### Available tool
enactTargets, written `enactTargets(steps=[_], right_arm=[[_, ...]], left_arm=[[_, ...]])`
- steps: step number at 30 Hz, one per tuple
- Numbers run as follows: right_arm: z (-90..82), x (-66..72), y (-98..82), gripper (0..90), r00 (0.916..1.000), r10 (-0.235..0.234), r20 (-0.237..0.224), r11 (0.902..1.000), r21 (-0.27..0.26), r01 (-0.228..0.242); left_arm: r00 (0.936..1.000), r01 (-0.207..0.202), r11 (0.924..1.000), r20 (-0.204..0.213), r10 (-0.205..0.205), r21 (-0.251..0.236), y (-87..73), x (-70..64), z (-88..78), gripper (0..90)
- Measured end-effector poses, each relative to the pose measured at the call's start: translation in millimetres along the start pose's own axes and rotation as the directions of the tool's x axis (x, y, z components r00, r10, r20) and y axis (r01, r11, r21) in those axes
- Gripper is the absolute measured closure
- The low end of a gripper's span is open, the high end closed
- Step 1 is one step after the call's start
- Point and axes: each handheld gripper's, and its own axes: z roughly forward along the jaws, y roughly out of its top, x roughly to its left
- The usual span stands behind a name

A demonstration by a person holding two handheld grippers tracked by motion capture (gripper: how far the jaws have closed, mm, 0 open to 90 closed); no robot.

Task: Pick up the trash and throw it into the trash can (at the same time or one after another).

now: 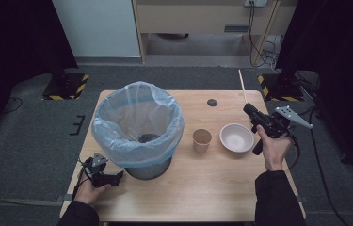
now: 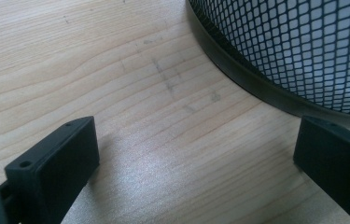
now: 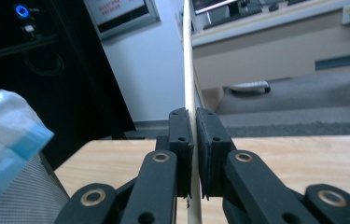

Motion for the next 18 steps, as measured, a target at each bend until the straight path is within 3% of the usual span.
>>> enactTargets(steps=[18], right_arm=[[-9.3, 27.0, 26.4, 85.7, 0.9941, -0.047, -0.098, 0.9934, -0.109, 0.036]], left_arm=[[1.0000, 0.000, 1.0000, 0.000, 0.000, 0.000, 0.0, 0.0, 0.0, 0.0]])
